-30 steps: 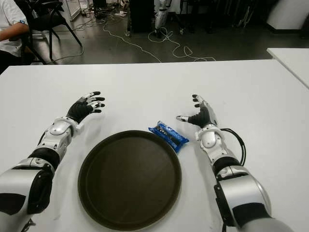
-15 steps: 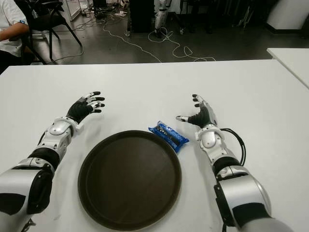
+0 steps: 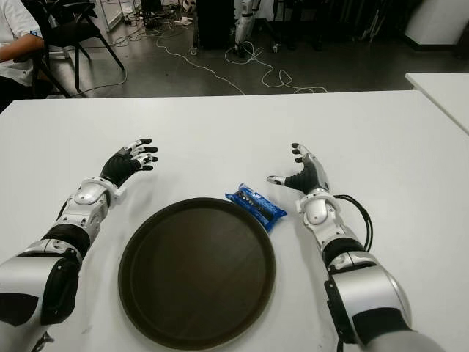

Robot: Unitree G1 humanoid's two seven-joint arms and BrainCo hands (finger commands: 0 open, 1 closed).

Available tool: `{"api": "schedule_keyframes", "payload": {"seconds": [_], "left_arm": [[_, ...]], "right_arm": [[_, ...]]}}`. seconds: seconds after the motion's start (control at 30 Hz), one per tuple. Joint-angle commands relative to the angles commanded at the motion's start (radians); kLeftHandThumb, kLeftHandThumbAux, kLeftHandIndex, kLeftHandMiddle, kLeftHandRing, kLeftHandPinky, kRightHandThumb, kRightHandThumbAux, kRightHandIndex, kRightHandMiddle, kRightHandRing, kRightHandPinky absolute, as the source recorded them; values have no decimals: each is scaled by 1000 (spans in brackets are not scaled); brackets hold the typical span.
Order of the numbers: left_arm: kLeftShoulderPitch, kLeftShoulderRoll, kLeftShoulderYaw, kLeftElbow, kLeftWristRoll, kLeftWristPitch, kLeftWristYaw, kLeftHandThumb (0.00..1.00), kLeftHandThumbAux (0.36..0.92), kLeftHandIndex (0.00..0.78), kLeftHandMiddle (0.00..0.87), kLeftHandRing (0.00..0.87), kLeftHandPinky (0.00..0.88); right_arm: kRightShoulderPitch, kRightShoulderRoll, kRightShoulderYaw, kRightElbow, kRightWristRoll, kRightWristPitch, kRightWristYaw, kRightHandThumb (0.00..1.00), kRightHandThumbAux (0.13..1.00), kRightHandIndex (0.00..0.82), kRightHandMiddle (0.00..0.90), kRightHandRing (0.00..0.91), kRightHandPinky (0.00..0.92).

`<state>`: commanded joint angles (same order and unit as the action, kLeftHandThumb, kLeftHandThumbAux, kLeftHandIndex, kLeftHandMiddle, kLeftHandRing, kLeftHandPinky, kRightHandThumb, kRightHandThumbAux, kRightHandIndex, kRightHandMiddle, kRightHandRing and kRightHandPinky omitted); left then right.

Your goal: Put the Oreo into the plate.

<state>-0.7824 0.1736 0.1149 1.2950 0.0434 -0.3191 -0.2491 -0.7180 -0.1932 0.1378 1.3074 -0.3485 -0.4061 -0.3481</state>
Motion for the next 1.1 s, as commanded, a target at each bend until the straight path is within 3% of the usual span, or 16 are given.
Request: {"api": "schedule_keyframes", "payload": {"seconds": [0.43, 0.77, 1.1], "left_arm": [[4, 2, 8, -1, -4, 7, -1, 0, 670, 151, 231, 245, 247], [11, 6, 1, -1, 8, -3, 5, 0, 661, 157, 231, 245, 254], [16, 8, -3, -2, 9, -15, 0, 0, 655, 159, 232, 249, 264]], "right_arm": [[6, 1, 6, -6, 2, -9, -5, 0, 800, 144, 204, 190, 153], [10, -5, 5, -16, 5, -27, -5, 0, 818, 149, 211, 204, 184], [-4, -42, 124, -37, -132, 6, -94, 0, 767, 121, 161, 164, 144]]}}
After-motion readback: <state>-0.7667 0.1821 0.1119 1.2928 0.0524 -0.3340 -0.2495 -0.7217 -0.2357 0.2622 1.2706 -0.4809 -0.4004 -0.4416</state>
